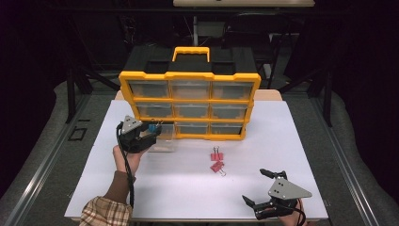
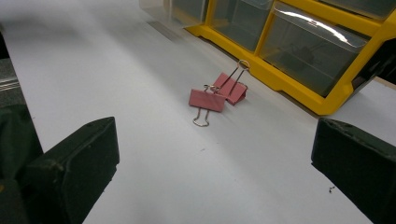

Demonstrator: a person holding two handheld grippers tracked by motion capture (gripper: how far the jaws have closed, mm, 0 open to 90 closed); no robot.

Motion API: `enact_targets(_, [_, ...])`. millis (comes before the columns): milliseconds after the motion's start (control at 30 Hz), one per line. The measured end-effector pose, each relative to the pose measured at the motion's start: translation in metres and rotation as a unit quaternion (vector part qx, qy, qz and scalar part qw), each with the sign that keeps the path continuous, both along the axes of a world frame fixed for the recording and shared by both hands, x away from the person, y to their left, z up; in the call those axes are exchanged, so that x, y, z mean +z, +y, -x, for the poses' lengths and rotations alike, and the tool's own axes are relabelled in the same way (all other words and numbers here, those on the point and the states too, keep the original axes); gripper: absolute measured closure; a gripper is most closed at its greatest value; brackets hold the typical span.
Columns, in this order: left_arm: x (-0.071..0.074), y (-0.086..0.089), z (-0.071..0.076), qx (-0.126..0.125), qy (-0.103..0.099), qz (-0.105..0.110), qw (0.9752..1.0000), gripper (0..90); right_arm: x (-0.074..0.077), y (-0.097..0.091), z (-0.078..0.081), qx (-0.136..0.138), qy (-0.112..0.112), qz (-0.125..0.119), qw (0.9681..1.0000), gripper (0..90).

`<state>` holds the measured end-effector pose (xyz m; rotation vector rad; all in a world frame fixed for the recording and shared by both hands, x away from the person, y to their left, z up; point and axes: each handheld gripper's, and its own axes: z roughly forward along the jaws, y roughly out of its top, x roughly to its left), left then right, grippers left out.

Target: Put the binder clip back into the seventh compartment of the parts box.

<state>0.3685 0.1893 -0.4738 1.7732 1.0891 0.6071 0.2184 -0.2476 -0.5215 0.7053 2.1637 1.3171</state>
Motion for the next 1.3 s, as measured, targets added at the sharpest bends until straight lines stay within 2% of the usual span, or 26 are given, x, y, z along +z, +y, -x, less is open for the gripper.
enact_targets(67, [-0.001,0.000,-0.001,0.004,0.003,-0.002,1.0000,49.8,0.000,0.000,0.000,0.000,0.000,0.000,1.0000,0.4])
enact_targets(100, [-0.004,0.001,-0.005,0.003,0.015,-0.005,0.9999,48.8,0.000,-0.001,0.001,-0.001,0.000,0.002,1.0000,0.4])
enact_targets(200, [-0.007,0.000,-0.007,0.005,0.023,-0.009,0.9997,31.2,0.000,-0.002,0.002,-0.002,-0.002,0.001,1.0000,0.4])
enact_targets(267, [-0.006,-0.001,-0.007,0.003,0.023,-0.013,0.9996,22.5,0.001,-0.002,0.002,-0.002,-0.001,0.000,1.0000,0.4])
enact_targets(300, [-0.005,-0.003,-0.005,0.003,0.016,-0.017,0.9997,18.9,0.000,-0.001,0.001,-0.002,-0.002,0.002,1.0000,0.4])
enact_targets(500, [0.000,-0.007,-0.001,-0.004,0.002,-0.024,0.9997,8.5,0.000,-0.001,0.001,-0.002,-0.001,0.003,1.0000,0.4])
enact_targets(600, [0.003,-0.011,0.003,-0.006,-0.008,-0.028,0.9996,5.6,0.000,-0.002,0.002,-0.001,-0.001,0.002,1.0000,0.4])
enact_targets(667, [0.007,-0.015,0.008,-0.017,-0.017,-0.037,0.9990,4.3,0.000,-0.002,0.001,0.000,-0.001,0.001,1.0000,0.4])
enact_targets(900, [0.012,-0.024,0.017,-0.037,-0.025,-0.051,0.9977,1.3,-0.001,0.002,-0.001,0.006,0.002,0.005,1.0000,0.4])
enact_targets(1167, [0.011,-0.034,0.021,-0.058,-0.025,-0.056,0.9965,0.0,0.000,0.001,0.000,0.006,-0.001,0.002,1.0000,0.4])
enact_targets(1300, [0.006,-0.041,0.021,-0.070,-0.016,-0.060,0.9956,0.0,0.000,0.001,0.000,0.007,0.001,0.002,1.0000,0.4])
